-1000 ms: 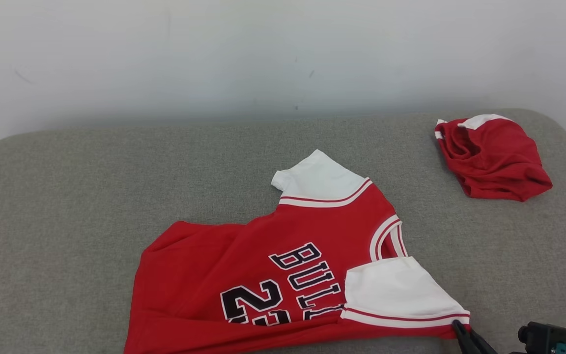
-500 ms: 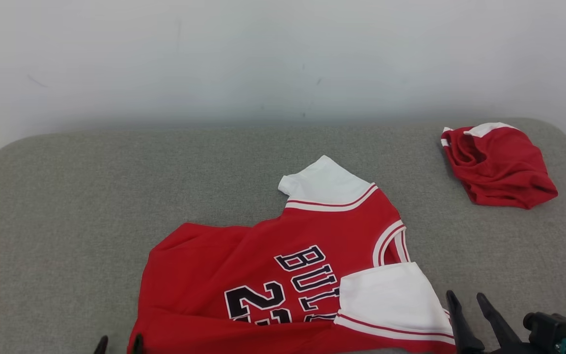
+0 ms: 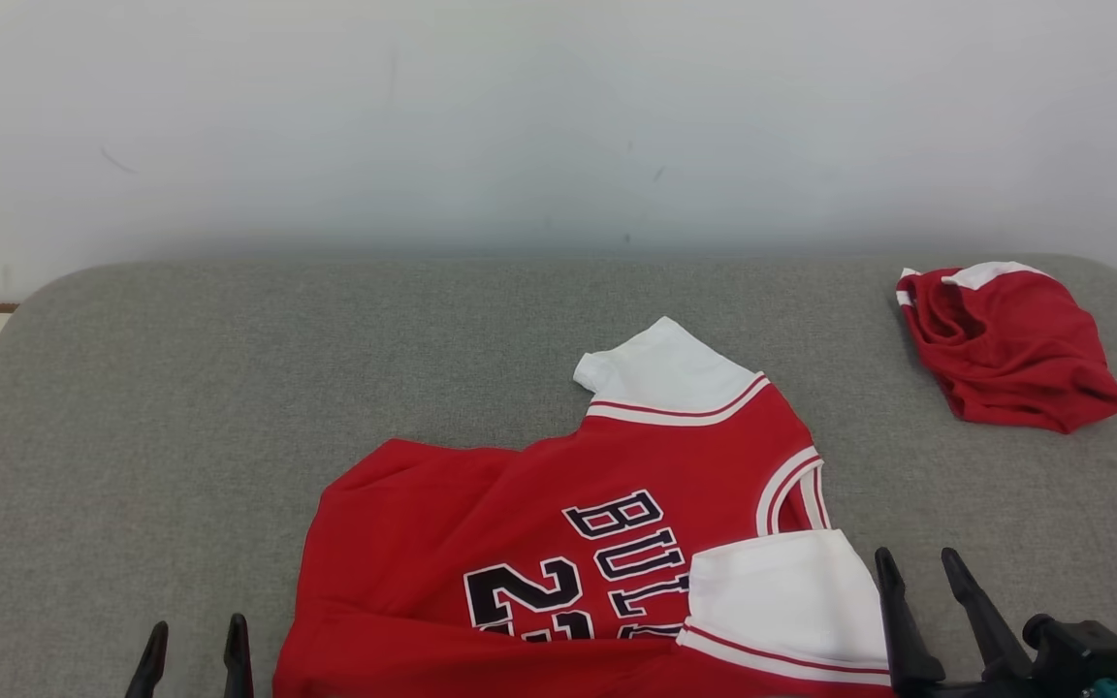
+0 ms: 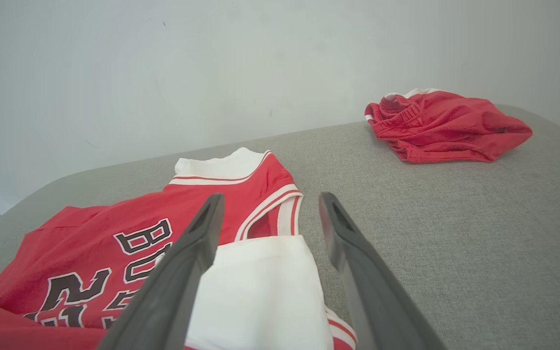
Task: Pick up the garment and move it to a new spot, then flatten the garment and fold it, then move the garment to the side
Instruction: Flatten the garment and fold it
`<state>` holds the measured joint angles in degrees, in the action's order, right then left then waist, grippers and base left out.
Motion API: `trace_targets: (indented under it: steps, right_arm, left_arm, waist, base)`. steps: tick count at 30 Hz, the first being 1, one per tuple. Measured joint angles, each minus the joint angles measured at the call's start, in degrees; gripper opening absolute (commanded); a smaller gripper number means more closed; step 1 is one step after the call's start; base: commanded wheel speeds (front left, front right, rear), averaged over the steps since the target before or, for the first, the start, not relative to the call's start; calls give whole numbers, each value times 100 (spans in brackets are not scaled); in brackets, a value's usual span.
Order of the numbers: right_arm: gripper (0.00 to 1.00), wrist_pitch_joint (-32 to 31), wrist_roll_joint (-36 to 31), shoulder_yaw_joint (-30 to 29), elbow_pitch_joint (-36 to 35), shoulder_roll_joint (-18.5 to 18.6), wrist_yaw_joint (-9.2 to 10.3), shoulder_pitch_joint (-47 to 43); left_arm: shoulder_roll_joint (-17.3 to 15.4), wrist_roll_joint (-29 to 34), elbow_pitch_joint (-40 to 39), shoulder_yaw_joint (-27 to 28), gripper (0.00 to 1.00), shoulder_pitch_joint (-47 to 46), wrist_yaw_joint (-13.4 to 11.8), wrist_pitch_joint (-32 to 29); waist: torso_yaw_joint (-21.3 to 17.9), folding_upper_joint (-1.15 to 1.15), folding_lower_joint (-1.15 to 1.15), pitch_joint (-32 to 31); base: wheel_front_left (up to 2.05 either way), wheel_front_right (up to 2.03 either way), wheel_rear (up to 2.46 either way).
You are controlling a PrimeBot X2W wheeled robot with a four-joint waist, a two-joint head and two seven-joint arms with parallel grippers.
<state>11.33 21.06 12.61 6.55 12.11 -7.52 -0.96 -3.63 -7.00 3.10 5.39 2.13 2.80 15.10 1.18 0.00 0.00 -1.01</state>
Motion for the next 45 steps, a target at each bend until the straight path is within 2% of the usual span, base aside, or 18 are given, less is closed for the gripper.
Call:
trace_targets:
  steps: [10,14,18,22,28,37,42,45]
  right_arm:
    - [100,53,-243,-68,-2,-278,0,-92]
    - [100,29,-274,-65,-21,-277,0,-53]
    - [100,21,-326,3,-41,-285,0,66]
    - [100,5,-359,75,-52,-315,0,223]
    - [100,65,-397,199,10,-376,0,589]
    - [100,237,-397,346,281,-523,0,1062]
    - [100,314,-387,449,432,-576,0,1252]
    - [100,337,-376,492,488,-609,0,1351]
  left_arm:
    - [53,-33,-29,-29,100,93,-78,0]
    - [33,-105,192,-25,100,-121,103,0]
    - [-137,-148,538,-92,100,-509,259,0]
    - [-393,-312,894,-222,100,-1051,371,-67]
    - [-949,-583,1357,-563,100,-1935,460,-459]
    - [-1987,-1950,1873,-1624,100,-2974,467,-1219]
    - [-2313,-2632,2267,-2039,100,-3282,467,-1380]
    - [-2428,-2787,2520,-2260,100,-3426,467,-1395]
  waist:
    - [1,0,0,29]
    - [-40,0,0,77]
    - [-99,0,0,153]
    - [-184,0,0,284]
    - [-350,0,1,586]
    - [-676,1,1,1092]
    - [-883,1,1,1319]
    - [-994,0,1,1436]
  base:
    - [0,0,0]
    - [0,0,0]
    - [0,0,0]
    - [0,0,0]
    - [0,0,0]
    - [0,0,0]
    - [0,0,0]
    - [0,0,0]
